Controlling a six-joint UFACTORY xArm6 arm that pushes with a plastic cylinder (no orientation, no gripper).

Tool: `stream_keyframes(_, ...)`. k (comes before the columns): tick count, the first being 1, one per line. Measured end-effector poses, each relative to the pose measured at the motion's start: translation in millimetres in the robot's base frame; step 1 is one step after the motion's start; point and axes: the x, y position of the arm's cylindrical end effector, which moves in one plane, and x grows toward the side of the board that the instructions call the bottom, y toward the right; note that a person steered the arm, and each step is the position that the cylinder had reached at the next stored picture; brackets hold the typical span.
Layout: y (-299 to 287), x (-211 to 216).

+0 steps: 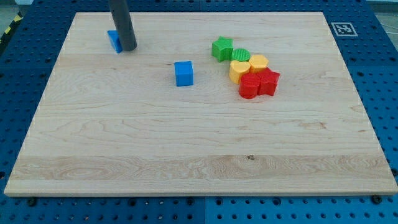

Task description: Move the blue triangle towards the top left corner

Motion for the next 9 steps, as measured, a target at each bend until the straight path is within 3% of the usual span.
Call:
stream_keyframes(2,-46.6,-8.2)
stream_keyframes(7,-50.5,-0.5)
stream_keyframes(9,-68.1,-15.7)
